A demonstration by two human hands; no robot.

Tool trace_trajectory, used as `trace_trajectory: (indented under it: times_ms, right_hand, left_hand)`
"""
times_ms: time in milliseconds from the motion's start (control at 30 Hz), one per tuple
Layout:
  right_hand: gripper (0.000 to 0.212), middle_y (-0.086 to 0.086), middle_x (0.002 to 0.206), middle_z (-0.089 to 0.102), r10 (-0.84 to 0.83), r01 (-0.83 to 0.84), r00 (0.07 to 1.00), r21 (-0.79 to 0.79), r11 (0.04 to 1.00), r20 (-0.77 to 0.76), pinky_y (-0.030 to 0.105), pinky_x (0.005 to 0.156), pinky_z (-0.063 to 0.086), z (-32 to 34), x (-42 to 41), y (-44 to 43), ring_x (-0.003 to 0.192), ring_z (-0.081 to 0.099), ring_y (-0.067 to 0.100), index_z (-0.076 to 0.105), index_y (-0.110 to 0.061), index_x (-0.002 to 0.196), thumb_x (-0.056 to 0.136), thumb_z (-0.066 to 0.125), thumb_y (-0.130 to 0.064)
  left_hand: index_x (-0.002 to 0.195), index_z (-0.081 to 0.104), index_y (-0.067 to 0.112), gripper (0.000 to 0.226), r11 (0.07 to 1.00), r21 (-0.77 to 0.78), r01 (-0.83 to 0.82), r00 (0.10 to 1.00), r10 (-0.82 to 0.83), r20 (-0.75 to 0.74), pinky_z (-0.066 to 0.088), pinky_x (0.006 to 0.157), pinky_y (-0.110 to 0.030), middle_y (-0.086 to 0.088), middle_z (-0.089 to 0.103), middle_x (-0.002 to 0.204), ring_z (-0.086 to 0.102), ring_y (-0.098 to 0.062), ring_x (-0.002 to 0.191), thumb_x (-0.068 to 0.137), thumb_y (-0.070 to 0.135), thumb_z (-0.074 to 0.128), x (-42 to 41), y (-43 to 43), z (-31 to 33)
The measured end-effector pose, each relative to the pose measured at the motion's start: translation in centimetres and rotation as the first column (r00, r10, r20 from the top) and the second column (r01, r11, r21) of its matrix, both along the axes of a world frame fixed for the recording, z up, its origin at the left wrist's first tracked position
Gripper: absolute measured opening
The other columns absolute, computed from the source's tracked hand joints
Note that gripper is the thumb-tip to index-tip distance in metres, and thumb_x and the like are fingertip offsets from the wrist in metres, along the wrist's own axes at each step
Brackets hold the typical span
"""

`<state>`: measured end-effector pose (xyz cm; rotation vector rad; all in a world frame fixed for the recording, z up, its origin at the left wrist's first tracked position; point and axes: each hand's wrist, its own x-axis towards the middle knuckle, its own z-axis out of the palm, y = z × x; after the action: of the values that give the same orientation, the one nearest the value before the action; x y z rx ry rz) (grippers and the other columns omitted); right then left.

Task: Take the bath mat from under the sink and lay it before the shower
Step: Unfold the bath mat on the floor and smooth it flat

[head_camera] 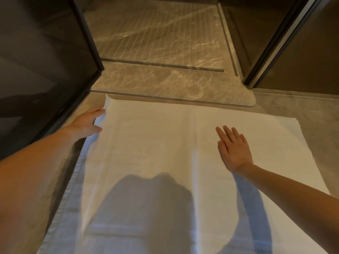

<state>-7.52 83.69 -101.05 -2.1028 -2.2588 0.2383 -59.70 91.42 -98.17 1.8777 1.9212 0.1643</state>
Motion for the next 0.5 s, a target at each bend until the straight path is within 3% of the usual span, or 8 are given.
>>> trace_trajectory:
  times_ms: [133,200,267,333,400,500]
  right_hand:
    - [0.058,-0.006,0.163,0.010,0.001,-0.001,1.000,0.004,1.000,0.010,0.040,0.120,0.007,0.1,-0.1,0.0,0.150,0.003,0.020,0.006,-0.040,0.153,0.096,0.004,-0.047]
    - [0.056,-0.004,0.163,0.010,0.007,-0.007,1.000,-0.002,1.000,0.027,0.040,0.120,0.007,0.2,-0.2,0.0,0.150,0.003,0.021,0.005,-0.038,0.154,0.098,0.007,-0.044]
    - [0.054,-0.003,0.164,0.008,0.004,-0.003,0.999,-0.019,1.000,0.050,0.041,0.120,0.007,0.5,-0.3,0.0,0.150,0.002,0.022,0.004,-0.036,0.154,0.101,0.011,-0.041]
    - [0.054,-0.001,0.164,0.008,-0.002,0.004,0.997,-0.028,1.000,0.075,0.043,0.120,0.007,1.1,-0.7,0.0,0.150,0.002,0.023,0.004,-0.034,0.155,0.102,0.013,-0.039]
    - [0.055,0.000,0.163,0.011,0.008,-0.009,0.999,0.006,1.000,0.043,0.043,0.120,0.009,1.7,-2.0,-0.6,0.150,0.005,0.024,0.008,-0.029,0.155,0.101,0.011,-0.038]
    - [0.062,0.000,0.162,0.018,0.121,-0.120,0.989,0.022,0.993,-0.083,0.040,0.120,0.011,2.2,-5.7,-3.4,0.149,0.011,0.021,0.017,-0.022,0.154,0.096,0.006,-0.041]
  left_hand:
    - [0.150,0.032,0.019,0.075,0.999,0.025,-0.048,0.999,0.048,-0.018,0.027,0.115,-0.042,-0.003,0.024,0.159,0.028,-0.029,0.142,0.086,0.004,0.068,0.6,0.0,-0.5]
    - [0.150,0.032,0.021,0.072,0.997,0.042,-0.064,0.991,0.069,-0.113,0.025,0.115,-0.045,-0.005,0.022,0.159,0.024,-0.032,0.142,0.088,0.008,0.065,1.7,-0.4,0.3]
    - [0.151,0.028,0.022,0.071,0.989,0.143,-0.038,0.952,0.079,-0.296,0.022,0.115,-0.047,-0.008,0.018,0.160,0.023,-0.036,0.141,0.089,0.020,0.062,4.2,-1.6,1.7]
    - [0.153,0.022,0.022,0.070,0.963,0.271,0.004,0.956,0.076,-0.283,0.013,0.117,-0.045,-0.009,0.013,0.161,0.016,-0.034,0.144,0.092,0.030,0.056,8.0,-4.1,2.4]
    - [0.153,0.017,0.021,0.063,0.938,0.330,0.106,0.978,-0.038,-0.206,0.005,0.119,-0.044,-0.005,0.008,0.162,0.007,-0.028,0.148,0.098,0.035,0.044,12.2,-7.5,2.0]
    - [0.154,0.013,0.020,0.061,0.935,0.244,0.258,0.946,-0.194,-0.258,-0.003,0.118,-0.039,0.000,0.003,0.163,0.001,-0.022,0.149,0.100,0.044,0.024,15.8,-12.2,-0.4]
